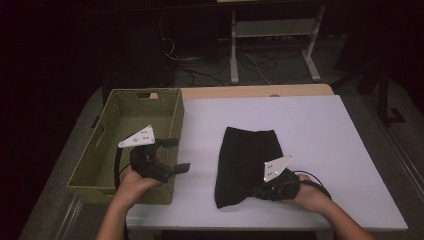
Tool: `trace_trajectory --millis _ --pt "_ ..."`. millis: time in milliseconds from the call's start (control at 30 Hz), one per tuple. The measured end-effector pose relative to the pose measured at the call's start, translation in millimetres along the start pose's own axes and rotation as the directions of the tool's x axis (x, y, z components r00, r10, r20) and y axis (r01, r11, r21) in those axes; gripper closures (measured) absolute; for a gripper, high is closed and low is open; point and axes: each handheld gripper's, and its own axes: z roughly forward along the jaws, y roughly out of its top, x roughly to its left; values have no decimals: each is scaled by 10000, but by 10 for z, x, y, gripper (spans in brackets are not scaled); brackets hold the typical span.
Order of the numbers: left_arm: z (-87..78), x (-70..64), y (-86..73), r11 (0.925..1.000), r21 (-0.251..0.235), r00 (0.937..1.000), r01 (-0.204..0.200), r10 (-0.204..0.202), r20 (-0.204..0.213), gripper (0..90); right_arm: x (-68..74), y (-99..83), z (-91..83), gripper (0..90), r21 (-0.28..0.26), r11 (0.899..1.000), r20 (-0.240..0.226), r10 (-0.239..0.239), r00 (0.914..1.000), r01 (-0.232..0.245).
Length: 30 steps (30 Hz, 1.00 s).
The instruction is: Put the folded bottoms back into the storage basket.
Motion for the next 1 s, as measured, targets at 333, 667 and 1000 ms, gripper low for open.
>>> trace_trajectory --millis 333,667,1000 --pt "-3 0 -1 10000 -15 10000 7 -7 14 10 59 -33 53 836 207 9998 -217 -8 9998 12" --pt "-1 -1 0 10000 -9 10000 10 -10 14 10 41 -27 -3 657 -462 9980 -311 424 9986 -438" --pt "0 0 0 10000 -4 10000 11 -11 19 9 -31 -92 -198 432 -1316 9801 475 1558 9866 -1485"
